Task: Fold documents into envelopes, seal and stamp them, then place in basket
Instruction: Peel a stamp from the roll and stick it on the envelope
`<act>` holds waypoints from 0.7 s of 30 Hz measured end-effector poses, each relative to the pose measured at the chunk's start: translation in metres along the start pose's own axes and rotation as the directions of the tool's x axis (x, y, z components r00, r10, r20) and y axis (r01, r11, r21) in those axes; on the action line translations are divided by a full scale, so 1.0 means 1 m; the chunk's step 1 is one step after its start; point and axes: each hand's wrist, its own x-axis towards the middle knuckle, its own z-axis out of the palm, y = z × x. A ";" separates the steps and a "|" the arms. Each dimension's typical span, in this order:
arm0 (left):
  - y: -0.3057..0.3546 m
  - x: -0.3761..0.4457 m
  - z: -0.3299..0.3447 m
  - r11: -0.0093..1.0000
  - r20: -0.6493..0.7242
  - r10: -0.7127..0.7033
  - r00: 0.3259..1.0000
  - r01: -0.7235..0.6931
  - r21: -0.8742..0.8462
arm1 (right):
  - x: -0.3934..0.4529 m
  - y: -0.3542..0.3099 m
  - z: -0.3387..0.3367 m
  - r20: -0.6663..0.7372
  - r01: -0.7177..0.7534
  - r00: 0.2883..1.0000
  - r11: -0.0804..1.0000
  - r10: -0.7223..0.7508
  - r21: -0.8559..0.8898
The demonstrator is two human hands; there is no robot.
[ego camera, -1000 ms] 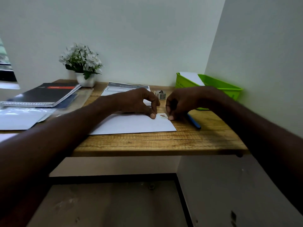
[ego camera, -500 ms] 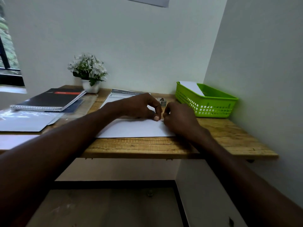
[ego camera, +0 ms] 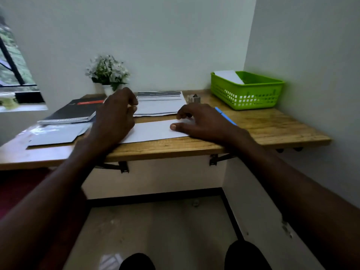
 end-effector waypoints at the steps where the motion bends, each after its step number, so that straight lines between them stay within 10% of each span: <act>1: 0.000 -0.008 -0.004 1.000 -0.035 -0.008 0.999 0.008 -0.018 | 0.000 0.001 -0.001 0.011 0.003 1.000 1.000 -0.003 -0.006; 13: 0.012 -0.015 -0.018 0.988 -0.112 -0.116 0.987 0.126 0.092 | 0.039 -0.023 -0.033 0.322 -0.022 0.945 0.995 0.053 -0.098; 21: 0.007 -0.014 -0.020 0.947 -0.234 -0.294 0.927 0.250 -0.199 | 0.064 -0.027 -0.059 0.106 -0.013 0.994 0.996 0.023 -0.089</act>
